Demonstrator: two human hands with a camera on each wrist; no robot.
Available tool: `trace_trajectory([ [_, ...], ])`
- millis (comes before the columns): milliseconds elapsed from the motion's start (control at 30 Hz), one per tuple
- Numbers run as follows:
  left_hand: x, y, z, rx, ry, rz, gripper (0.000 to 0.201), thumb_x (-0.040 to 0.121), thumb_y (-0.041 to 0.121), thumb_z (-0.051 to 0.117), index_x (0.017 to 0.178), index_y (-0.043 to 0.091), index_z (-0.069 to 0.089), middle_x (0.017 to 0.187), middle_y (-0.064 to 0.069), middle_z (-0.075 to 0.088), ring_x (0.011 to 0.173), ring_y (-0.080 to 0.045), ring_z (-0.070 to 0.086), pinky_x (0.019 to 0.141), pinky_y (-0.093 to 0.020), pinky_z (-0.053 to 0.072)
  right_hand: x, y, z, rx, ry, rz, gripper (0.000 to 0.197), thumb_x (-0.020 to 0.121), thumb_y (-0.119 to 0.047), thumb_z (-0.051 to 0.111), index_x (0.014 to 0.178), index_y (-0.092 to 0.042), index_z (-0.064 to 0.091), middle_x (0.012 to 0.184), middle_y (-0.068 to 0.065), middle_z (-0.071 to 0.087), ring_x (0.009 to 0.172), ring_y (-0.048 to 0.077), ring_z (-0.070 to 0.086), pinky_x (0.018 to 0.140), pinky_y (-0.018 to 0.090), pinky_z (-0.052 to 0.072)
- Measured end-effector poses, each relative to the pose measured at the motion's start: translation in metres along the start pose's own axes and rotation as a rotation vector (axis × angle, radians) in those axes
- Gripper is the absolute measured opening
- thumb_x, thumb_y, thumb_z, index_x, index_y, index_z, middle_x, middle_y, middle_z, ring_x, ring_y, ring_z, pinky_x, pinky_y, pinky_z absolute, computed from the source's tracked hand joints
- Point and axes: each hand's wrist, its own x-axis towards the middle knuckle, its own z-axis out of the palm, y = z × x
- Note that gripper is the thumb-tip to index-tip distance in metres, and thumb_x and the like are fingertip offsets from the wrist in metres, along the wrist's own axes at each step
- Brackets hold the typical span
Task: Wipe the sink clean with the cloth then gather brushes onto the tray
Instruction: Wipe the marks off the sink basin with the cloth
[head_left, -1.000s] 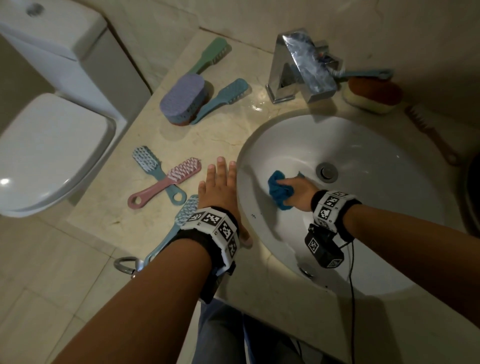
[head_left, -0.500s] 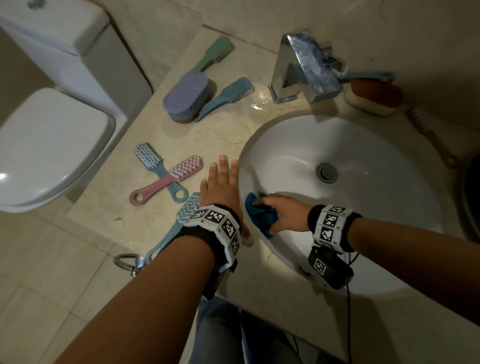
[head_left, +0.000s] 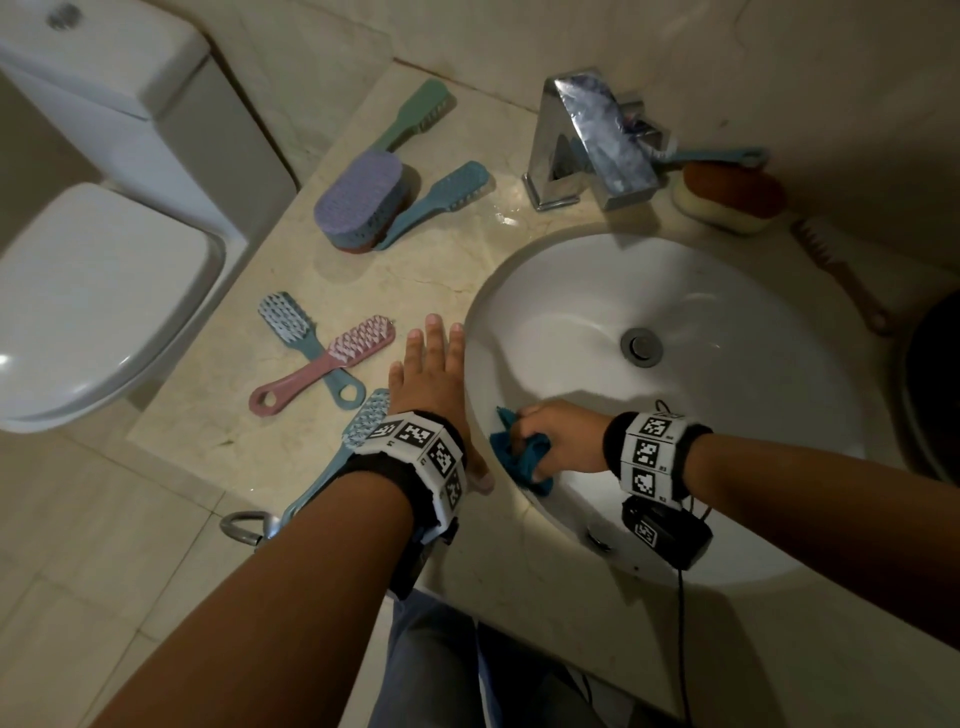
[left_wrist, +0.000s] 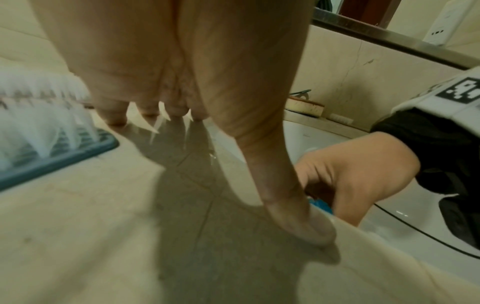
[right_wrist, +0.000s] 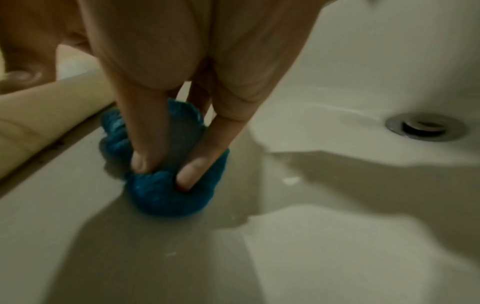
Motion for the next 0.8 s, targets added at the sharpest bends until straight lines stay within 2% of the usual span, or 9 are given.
trace_trajectory([
  [100, 0.000, -0.001, 0.000, -0.024, -0.003, 0.007, 0.160, 0.045, 0.047, 0.090, 0.143, 0.013, -0.030, 0.151, -0.010, -0.036, 0.143, -0.031, -0.024, 0.117, -0.046, -0.001, -0.010, 0.017, -0.005, 0.398, 0.024, 0.129, 0.025, 0.078, -0.002, 0.071, 0.089, -0.020, 0.058, 0.094, 0.002, 0.054, 0.082, 0.017, 0.057, 0.068, 0.024, 0.054],
  [167, -0.001, -0.001, 0.000, -0.042, -0.005, 0.012, 0.160, 0.044, 0.045, 0.091, 0.144, 0.014, -0.030, 0.150, -0.010, -0.036, 0.142, -0.030, -0.025, 0.117, -0.046, -0.002, -0.011, 0.025, -0.011, 0.683, 0.145, 0.137, 0.030, 0.081, 0.005, 0.065, 0.087, -0.023, 0.053, 0.102, 0.006, 0.054, 0.090, 0.021, 0.059, 0.074, 0.027, 0.057],
  [267, -0.002, -0.002, 0.000, -0.048, -0.004, 0.018, 0.159, 0.044, 0.044, 0.091, 0.144, 0.014, -0.030, 0.150, -0.009, -0.036, 0.142, -0.030, -0.025, 0.117, -0.047, -0.002, -0.008, 0.027, -0.020, 0.780, 0.256, 0.076, 0.029, 0.085, 0.006, 0.059, 0.093, -0.022, 0.052, 0.096, 0.001, 0.058, 0.089, 0.013, 0.056, 0.078, 0.019, 0.052],
  [367, -0.002, -0.001, 0.000, -0.041, 0.000, 0.016, 0.159, 0.045, 0.044, 0.091, 0.143, 0.014, -0.030, 0.151, -0.010, -0.036, 0.143, -0.030, -0.024, 0.117, -0.046, -0.002, -0.005, 0.025, -0.023, 0.818, 0.286, 0.113, 0.021, 0.090, 0.001, 0.054, 0.104, -0.015, 0.050, 0.096, -0.001, 0.058, 0.087, 0.009, 0.055, 0.071, 0.010, 0.048],
  [467, -0.002, -0.001, 0.000, -0.030, 0.002, 0.015, 0.159, 0.045, 0.045, 0.090, 0.144, 0.013, -0.030, 0.151, -0.010, -0.035, 0.143, -0.031, -0.023, 0.117, -0.046, -0.001, -0.003, 0.026, -0.022, 0.899, 0.260, 0.183, 0.024, 0.093, -0.002, 0.049, 0.115, -0.014, 0.047, 0.098, 0.001, 0.057, 0.091, 0.016, 0.054, 0.074, 0.023, 0.044],
  [533, -0.002, -0.001, -0.001, -0.022, 0.005, 0.015, 0.159, 0.045, 0.046, 0.090, 0.144, 0.013, -0.029, 0.151, -0.011, -0.034, 0.143, -0.031, -0.023, 0.118, -0.046, -0.001, -0.006, 0.025, -0.021, 1.023, 0.145, 0.149, 0.030, 0.092, 0.003, 0.047, 0.114, -0.017, 0.049, 0.102, 0.003, 0.059, 0.092, 0.019, 0.058, 0.080, 0.031, 0.047],
  [667, -0.001, 0.000, -0.001, -0.004, 0.006, 0.009, 0.159, 0.045, 0.047, 0.090, 0.144, 0.012, -0.030, 0.151, -0.011, -0.034, 0.143, -0.031, -0.022, 0.118, -0.046, 0.001, -0.012, 0.011, -0.010, 0.766, -0.110, 0.067, 0.033, 0.084, 0.003, 0.060, 0.103, -0.024, 0.055, 0.106, 0.002, 0.060, 0.096, 0.022, 0.061, 0.081, 0.033, 0.054],
  [767, 0.000, 0.001, 0.000, 0.000, 0.007, 0.002, 0.159, 0.045, 0.047, 0.090, 0.144, 0.013, -0.030, 0.151, -0.011, -0.035, 0.143, -0.031, -0.022, 0.118, -0.046, 0.001, -0.004, 0.001, 0.001, 0.440, -0.072, 0.038, 0.037, 0.078, -0.003, 0.069, 0.102, -0.028, 0.056, 0.102, -0.002, 0.061, 0.095, 0.030, 0.062, 0.087, 0.042, 0.054],
  [800, 0.001, 0.001, 0.000, -0.001, 0.004, 0.002, 0.159, 0.045, 0.047, 0.090, 0.144, 0.012, -0.030, 0.151, -0.011, -0.035, 0.143, -0.031, -0.023, 0.118, -0.046, 0.001, 0.000, 0.001, 0.001, 0.376, -0.034, 0.055, 0.038, 0.078, -0.004, 0.069, 0.108, -0.024, 0.058, 0.105, 0.001, 0.062, 0.096, 0.030, 0.062, 0.087, 0.040, 0.054],
])
